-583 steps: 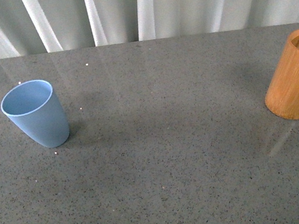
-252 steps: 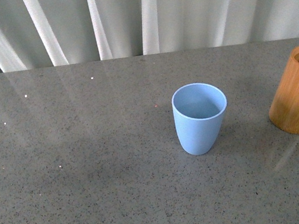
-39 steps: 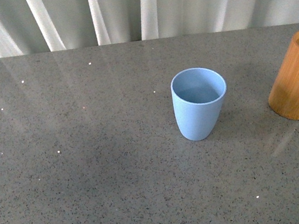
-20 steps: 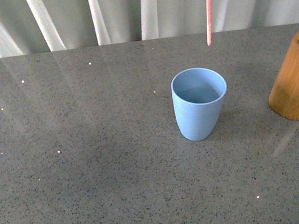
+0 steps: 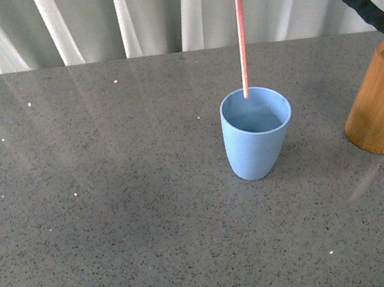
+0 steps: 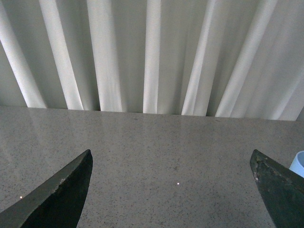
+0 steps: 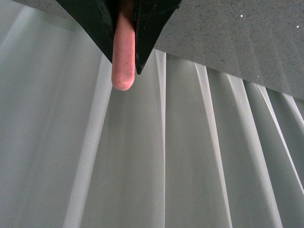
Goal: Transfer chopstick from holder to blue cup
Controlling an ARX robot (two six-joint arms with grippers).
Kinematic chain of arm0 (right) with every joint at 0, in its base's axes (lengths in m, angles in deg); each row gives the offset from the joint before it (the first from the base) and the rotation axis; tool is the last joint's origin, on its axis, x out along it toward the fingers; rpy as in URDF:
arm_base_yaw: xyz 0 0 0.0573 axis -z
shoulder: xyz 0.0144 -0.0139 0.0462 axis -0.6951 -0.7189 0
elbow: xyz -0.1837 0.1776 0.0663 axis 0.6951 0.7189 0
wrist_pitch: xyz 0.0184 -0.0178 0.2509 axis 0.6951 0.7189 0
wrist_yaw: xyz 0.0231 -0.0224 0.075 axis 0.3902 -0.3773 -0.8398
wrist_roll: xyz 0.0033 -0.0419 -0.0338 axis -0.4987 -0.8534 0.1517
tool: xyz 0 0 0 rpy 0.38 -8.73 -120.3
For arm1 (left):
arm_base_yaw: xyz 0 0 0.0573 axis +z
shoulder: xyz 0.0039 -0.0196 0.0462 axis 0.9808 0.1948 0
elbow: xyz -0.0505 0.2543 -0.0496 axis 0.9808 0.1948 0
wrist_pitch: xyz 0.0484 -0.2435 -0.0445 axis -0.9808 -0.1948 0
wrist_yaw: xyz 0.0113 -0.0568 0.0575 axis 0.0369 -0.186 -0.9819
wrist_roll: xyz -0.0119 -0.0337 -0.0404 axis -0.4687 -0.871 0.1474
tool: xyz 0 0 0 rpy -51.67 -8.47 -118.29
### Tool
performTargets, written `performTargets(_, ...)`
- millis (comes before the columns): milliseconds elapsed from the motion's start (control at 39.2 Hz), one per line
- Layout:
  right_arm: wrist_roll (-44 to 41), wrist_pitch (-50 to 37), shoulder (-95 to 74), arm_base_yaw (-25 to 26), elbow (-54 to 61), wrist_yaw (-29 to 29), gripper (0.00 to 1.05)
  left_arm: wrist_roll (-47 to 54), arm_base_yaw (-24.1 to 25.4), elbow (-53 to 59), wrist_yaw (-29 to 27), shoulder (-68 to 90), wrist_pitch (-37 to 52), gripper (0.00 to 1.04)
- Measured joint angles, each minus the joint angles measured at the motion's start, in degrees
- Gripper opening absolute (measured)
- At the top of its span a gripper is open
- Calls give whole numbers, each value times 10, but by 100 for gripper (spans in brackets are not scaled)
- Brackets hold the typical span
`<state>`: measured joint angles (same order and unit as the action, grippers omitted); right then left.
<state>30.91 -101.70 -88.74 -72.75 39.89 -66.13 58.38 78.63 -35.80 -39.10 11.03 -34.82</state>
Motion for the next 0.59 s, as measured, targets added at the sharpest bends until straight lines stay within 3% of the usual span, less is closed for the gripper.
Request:
performTargets(460, 15, -31, -100, -7, 4, 13, 2, 0, 0, 0, 0, 0, 0, 98)
performTargets(587, 19, -33, -130, -12, 4, 13, 26, 0, 0, 0, 0, 0, 0, 98)
